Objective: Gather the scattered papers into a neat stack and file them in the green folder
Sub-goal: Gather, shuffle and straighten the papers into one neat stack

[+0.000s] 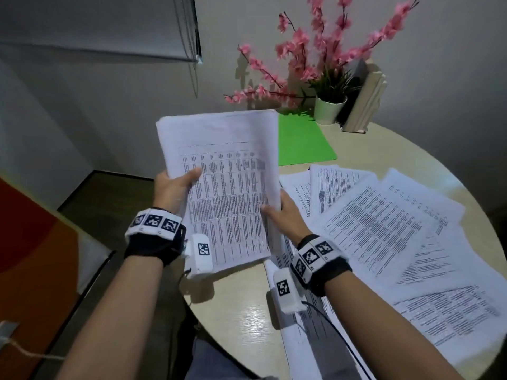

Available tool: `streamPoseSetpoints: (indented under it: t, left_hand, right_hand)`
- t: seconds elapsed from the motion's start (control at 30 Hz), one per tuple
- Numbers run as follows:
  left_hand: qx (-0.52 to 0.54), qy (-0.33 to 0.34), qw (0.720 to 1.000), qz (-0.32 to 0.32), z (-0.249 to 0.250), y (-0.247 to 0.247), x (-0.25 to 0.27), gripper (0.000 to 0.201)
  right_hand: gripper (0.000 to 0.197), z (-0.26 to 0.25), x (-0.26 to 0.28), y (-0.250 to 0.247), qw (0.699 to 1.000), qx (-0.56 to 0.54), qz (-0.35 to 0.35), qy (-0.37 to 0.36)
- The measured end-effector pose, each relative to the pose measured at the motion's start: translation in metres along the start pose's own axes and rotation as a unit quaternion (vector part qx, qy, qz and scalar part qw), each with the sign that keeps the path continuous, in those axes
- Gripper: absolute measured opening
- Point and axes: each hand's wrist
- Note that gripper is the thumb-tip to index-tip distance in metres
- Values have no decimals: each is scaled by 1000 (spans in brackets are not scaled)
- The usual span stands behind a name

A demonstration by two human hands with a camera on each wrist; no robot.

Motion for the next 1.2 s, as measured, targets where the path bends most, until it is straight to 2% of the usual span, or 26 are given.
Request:
streamPoseSetpoints:
  t: [0.07, 0.17, 0.27, 0.3, 0.37, 0.43, 0.5, 0.57, 0.63, 0.7, 0.77, 0.83, 0.9, 0.93, 0.97, 1.0, 1.07, 1.13, 1.17, 1.2]
  left_hand:
    - [-21, -14, 999, 32, -2, -7, -17, 34]
    - [-160, -58, 982, 83, -24, -17, -36, 32]
    - [-243, -107, 960, 84, -52, -24, -42, 24]
    - [-272, -129, 950, 86, -60, -26, -43, 28]
    - [-330, -169, 924, 97, -71, -27, -44, 49]
    - [-394, -156, 898, 117, -74, -19, -39, 74]
    - [-425, -111, 893, 100, -76, -1, -31, 82]
    - [-435, -103, 894, 33, -80, 24, -18, 85]
    - [-473, -127, 871, -43, -92, 52, 0, 87]
    - [-523, -159, 832, -95, -109, 76, 19, 93]
    - [-541, -194, 810, -120, -125, 90, 33, 100]
    - [-562, -217, 787, -132, -137, 96, 39, 104]
    - [-606, -204, 760, -118, -140, 98, 41, 102]
    - [-620, -193, 753, -107, -139, 100, 40, 99]
    - [-627, -185, 750, -100, -141, 106, 41, 96]
    - [-627, -175, 754, -90, -138, 104, 37, 94]
    - [-610, -153, 774, -77, -134, 100, 29, 93]
    - [-580, -130, 802, -64, -130, 92, 20, 93]
    - [-560, -124, 817, -60, -129, 88, 17, 92]
    - [-542, -123, 829, -59, -127, 87, 18, 91]
  right_hand:
    - [25, 9, 3, 12, 999, 20, 0, 27]
    - [14, 24, 8, 29, 994, 8, -21, 108]
    - [20, 38, 11, 41, 984, 50, -48, 162]
    - [21, 41, 11, 40, 983, 62, -47, 167]
    - [22, 50, 9, 25, 984, 73, -11, 164]
    - [20, 63, 9, -8, 983, 68, 79, 152]
    - [35, 80, 11, -50, 952, 88, 212, 204]
    - [55, 96, 22, -91, 882, 143, 316, 319]
    - [70, 108, 39, -119, 825, 158, 358, 407]
    - [81, 118, 51, -135, 812, 131, 369, 433]
    - [78, 127, 54, -143, 832, 86, 356, 417]
    - [49, 133, 55, -148, 863, 72, 324, 382]
    - [13, 131, 61, -144, 895, 111, 254, 348]
    - [8, 129, 63, -139, 909, 142, 216, 328]
    - [19, 132, 71, -137, 915, 179, 174, 316]
    - [27, 134, 72, -127, 916, 226, 134, 304]
    - [30, 135, 79, -106, 915, 284, 85, 272]
    - [11, 125, 88, -82, 934, 267, 65, 227]
    - [14, 122, 93, -72, 944, 244, 58, 214]
    - [30, 117, 97, -64, 951, 214, 56, 218]
Point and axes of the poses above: each hand's wrist, its own x-axis away from the middle knuckle, its own y-axis out of the palm, z = x × y, and after that the axes turned 6 degrees about -z, right-handed
